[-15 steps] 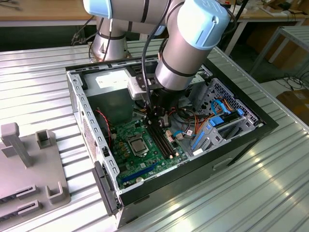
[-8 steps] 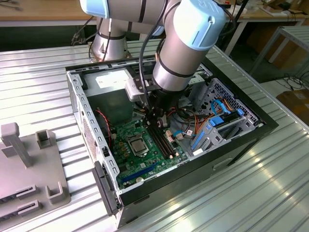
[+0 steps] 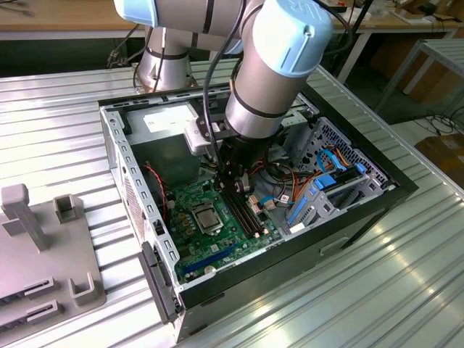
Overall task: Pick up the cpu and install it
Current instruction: 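Install the first cpu locking lever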
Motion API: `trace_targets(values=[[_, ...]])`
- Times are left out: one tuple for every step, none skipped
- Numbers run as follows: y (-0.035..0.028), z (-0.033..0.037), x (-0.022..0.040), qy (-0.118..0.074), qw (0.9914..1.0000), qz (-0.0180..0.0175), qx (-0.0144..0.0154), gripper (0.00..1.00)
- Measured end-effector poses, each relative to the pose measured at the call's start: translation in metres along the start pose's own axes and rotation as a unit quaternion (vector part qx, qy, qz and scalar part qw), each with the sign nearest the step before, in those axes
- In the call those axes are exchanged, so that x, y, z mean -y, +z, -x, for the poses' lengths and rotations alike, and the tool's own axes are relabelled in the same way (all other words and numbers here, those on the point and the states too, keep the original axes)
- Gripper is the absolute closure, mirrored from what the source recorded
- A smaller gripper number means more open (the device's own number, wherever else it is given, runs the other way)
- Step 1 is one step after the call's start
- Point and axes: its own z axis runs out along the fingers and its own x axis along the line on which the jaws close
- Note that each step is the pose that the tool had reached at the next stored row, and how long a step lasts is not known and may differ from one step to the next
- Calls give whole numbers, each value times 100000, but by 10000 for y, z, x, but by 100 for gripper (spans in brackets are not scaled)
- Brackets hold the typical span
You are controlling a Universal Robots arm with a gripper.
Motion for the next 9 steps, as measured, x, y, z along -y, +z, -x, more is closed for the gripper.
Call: trace_targets(values=[[-1,-3,0,-34,100000,9,9,89],[-1,-9,0,-67,100000,16,17,89],[-2,-16,0,-98,100000,20,34,89],[-3,-27,0,-154,100000,26,49,89],[-4,-34,0,-185,100000,31,51,89],[-4,-39,1,-212,100000,33,52,89],[-5,-45,1,-242,100000,36,54,89],[-6,-57,2,-296,100000,43,50,89],[-7,-65,2,-330,99999,47,47,89]])
